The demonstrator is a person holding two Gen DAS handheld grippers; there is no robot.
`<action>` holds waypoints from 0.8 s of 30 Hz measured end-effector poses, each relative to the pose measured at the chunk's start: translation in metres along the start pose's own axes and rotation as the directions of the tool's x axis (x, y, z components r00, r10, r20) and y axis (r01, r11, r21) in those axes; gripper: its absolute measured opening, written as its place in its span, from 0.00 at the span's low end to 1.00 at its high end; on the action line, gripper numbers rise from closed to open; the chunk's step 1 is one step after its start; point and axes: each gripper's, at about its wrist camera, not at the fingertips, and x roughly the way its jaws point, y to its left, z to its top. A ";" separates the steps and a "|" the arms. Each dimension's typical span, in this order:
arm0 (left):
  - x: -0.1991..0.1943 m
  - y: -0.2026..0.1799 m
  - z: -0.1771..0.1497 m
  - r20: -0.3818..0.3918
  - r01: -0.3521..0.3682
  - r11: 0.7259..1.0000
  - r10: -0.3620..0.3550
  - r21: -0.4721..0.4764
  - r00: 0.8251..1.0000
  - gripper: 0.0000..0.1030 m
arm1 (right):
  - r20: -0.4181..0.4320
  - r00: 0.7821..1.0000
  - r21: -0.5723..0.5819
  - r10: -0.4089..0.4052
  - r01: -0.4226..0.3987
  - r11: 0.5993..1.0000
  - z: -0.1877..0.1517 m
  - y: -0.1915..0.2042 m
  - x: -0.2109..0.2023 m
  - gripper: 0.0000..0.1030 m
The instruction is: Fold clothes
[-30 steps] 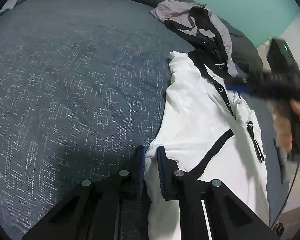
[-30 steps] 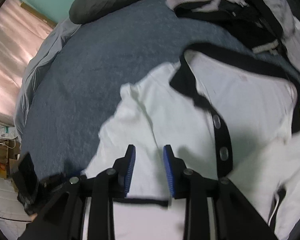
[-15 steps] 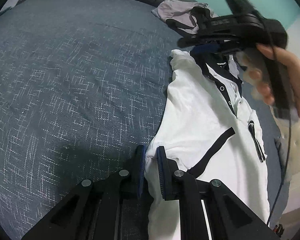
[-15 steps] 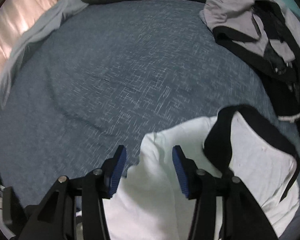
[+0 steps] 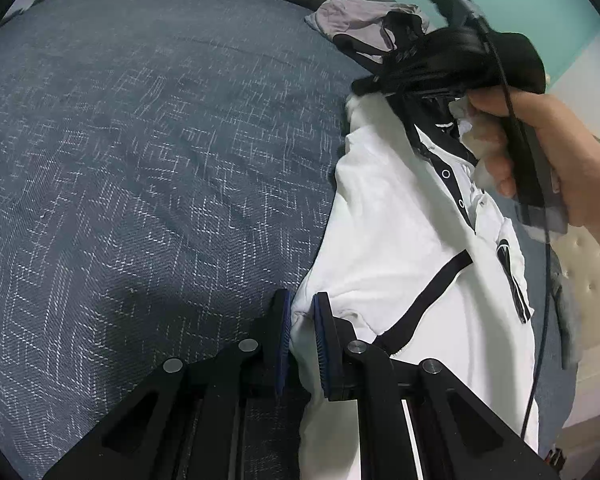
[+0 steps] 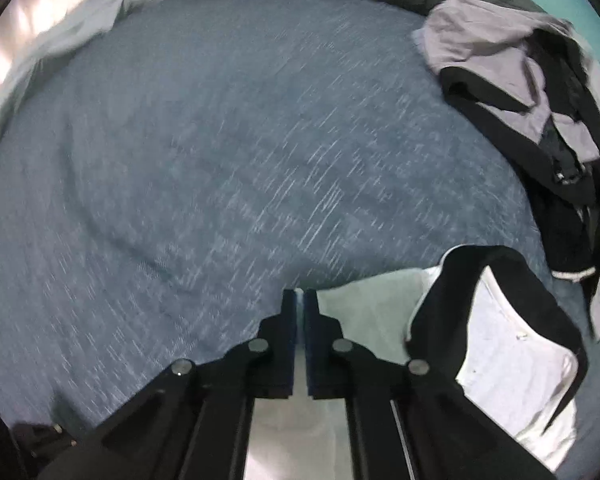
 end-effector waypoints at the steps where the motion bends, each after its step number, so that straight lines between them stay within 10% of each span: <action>1: 0.000 0.001 0.000 -0.001 0.000 1.000 0.000 -0.001 1.000 0.11 | 0.025 1.000 0.037 0.013 -0.014 0.999 0.002 -0.007 -0.003 0.03; 24: -0.005 0.005 -0.001 -0.010 0.005 1.000 -0.005 -0.009 1.000 0.11 | 0.092 0.992 0.302 0.083 -0.107 0.947 0.007 -0.046 0.002 0.03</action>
